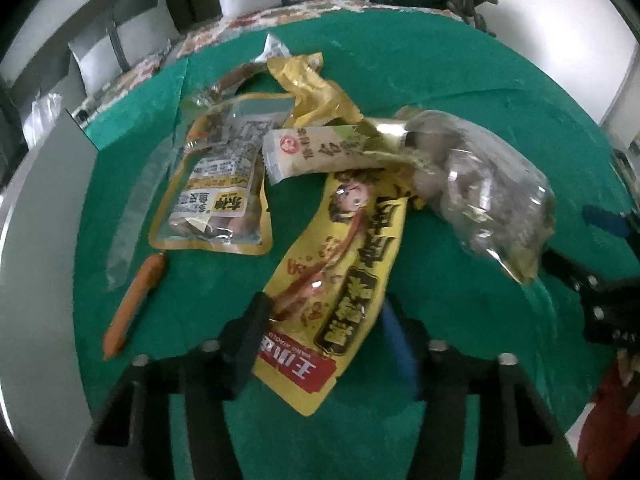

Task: Organize snacks
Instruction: 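Grasp the long yellow packet with the left gripper while the right gripper grips the clear bag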

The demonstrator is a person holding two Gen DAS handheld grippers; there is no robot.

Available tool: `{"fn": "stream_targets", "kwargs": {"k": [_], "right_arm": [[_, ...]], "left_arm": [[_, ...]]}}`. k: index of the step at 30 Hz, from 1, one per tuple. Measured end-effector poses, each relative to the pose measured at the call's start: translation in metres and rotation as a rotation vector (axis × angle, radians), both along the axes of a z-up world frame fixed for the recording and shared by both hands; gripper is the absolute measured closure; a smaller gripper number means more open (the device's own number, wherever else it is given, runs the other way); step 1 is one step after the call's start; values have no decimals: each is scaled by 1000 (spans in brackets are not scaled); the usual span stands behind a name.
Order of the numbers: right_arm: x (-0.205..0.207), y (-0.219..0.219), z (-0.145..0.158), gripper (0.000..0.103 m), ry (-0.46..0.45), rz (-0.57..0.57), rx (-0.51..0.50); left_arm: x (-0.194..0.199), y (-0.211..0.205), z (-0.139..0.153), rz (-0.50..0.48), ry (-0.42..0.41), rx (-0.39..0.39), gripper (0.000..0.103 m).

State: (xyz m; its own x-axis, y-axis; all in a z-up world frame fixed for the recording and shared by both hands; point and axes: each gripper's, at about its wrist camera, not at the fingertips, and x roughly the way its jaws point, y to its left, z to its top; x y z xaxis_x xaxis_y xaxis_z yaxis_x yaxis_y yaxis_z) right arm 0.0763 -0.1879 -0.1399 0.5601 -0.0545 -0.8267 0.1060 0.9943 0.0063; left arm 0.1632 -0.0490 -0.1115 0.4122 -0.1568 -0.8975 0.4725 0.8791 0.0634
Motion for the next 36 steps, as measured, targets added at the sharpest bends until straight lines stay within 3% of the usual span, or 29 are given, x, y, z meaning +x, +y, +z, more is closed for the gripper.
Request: {"fn": "stream_targets", "kwargs": {"k": [11, 13, 15, 16, 21, 25, 29, 31, 32, 33, 34, 36], "right_arm": [[0, -2, 0, 4, 3, 6, 1], [0, -1, 0, 4, 3, 5, 0], [1, -1, 0, 4, 2, 2, 0], [0, -2, 0, 4, 1, 1, -1], [-1, -1, -1, 4, -16, 4, -4], [-2, -1, -1, 4, -17, 8, -4], [-1, -2, -1, 4, -16, 9, -4], [0, -1, -1, 4, -16, 3, -4], [0, -1, -1, 4, -16, 1, -5], [0, -1, -1, 4, -16, 0, -5], [0, 0, -1, 4, -15, 1, -5], [0, 0, -1, 4, -14, 3, -6]], "left_arm": [[-65, 34, 6, 90, 123, -63, 64], [-67, 37, 6, 82, 141, -97, 52], [-64, 37, 5, 80, 143, -110, 28], [-62, 34, 6, 88, 132, -95, 23], [-43, 16, -9, 55, 137, -6, 18], [-32, 23, -19, 91, 146, -12, 0], [-35, 35, -20, 82, 140, -18, 1], [-40, 40, -15, 68, 123, -27, 15], [-41, 41, -13, 62, 111, -33, 37], [-43, 41, -9, 54, 101, -29, 46], [-41, 40, -8, 53, 110, -23, 47], [-45, 44, -2, 60, 84, -36, 58]]}}
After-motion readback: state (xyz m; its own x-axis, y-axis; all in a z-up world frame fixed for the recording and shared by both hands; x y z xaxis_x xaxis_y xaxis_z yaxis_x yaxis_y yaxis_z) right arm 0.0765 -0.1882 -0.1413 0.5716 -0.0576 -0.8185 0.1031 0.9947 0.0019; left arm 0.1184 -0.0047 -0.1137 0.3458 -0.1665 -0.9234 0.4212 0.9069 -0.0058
